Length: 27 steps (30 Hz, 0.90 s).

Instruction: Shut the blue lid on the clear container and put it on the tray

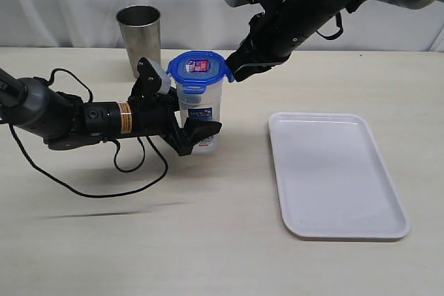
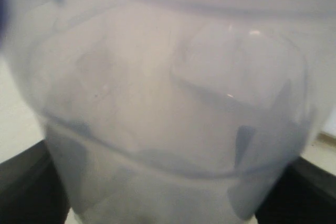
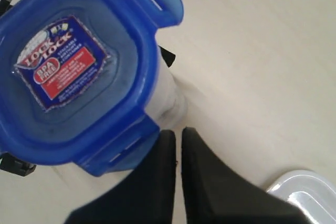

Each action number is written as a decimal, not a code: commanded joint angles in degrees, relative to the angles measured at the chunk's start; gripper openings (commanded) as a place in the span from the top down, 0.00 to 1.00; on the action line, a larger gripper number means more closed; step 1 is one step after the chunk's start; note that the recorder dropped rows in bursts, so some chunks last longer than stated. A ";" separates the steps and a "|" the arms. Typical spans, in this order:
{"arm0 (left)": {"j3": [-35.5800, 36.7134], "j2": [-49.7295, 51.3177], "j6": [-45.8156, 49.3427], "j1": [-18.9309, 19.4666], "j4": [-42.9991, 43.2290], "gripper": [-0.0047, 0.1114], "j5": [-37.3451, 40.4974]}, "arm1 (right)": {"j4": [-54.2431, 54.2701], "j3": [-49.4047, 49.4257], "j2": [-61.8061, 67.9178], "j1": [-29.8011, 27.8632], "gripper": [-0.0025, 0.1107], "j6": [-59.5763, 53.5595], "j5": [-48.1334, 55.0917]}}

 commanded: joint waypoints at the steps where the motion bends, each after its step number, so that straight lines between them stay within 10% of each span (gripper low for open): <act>1: 0.13 0.17 0.09 -0.02 -0.75 0.96 -0.03 | -2.96 0.21 -0.63 -0.02 0.94 3.90 0.15; 12: 0.13 0.17 0.09 -0.02 -0.75 0.96 -0.03 | -7.18 -4.29 -0.63 -0.02 0.65 20.95 3.42; 27: 0.13 0.17 0.09 -0.02 -0.75 0.96 -0.03 | 5.65 -5.37 0.76 0.09 0.64 25.12 9.10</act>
